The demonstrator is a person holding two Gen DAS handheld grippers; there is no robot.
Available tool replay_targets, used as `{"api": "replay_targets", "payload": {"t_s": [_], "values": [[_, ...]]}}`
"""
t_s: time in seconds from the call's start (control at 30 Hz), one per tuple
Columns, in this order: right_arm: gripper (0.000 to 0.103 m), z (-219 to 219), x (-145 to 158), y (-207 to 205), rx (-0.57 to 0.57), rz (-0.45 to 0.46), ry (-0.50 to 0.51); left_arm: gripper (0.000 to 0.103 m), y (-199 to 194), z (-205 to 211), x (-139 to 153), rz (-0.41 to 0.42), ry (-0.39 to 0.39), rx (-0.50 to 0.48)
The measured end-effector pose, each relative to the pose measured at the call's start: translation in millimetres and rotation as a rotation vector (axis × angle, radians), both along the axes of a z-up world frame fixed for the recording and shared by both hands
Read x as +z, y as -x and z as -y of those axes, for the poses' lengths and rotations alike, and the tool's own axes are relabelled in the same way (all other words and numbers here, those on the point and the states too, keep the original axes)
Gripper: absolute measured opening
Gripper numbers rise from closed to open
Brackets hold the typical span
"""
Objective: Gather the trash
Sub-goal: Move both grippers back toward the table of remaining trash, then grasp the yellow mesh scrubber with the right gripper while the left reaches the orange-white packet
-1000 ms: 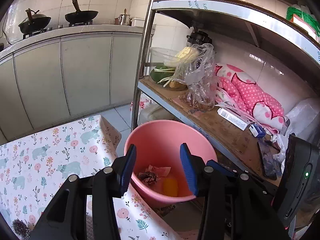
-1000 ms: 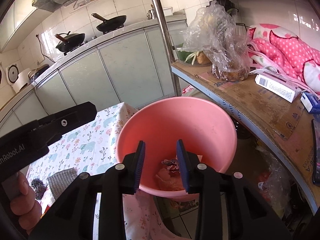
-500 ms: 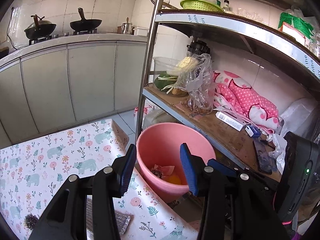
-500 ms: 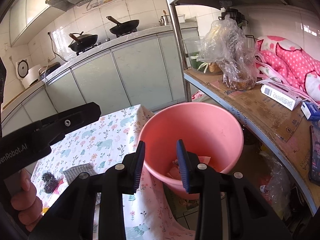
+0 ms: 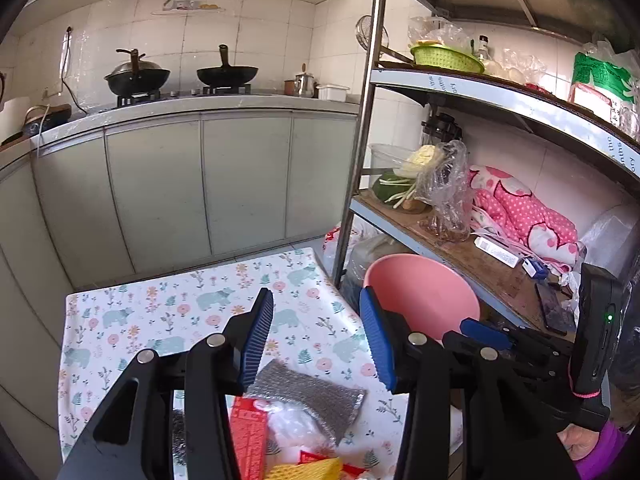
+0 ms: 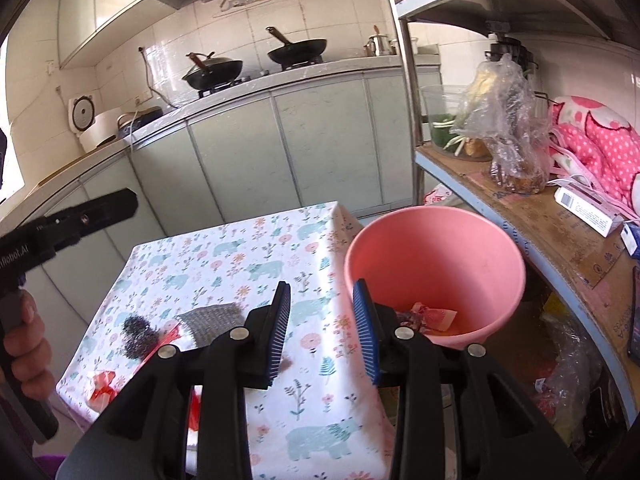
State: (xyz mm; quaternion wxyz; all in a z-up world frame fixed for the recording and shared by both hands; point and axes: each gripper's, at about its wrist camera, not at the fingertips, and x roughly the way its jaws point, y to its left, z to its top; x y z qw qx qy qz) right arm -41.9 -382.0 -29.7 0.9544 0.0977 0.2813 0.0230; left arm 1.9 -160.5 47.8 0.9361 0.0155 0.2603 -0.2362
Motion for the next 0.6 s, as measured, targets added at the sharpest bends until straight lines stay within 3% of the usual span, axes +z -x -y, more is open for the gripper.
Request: {"api": "replay_targets", "payload": {"t_s": [0.37, 0.6], "values": [[0.033, -32, -9, -2, 0.101, -0.035, -0.004, 0.044, 22, -97, -3, -0.011, 0.003, 0.154], [0.033, -42, -11, -3, 0.141, -0.046, -0.007, 0.044, 37, -142, -29, -0.102, 0.004, 0.222]]}}
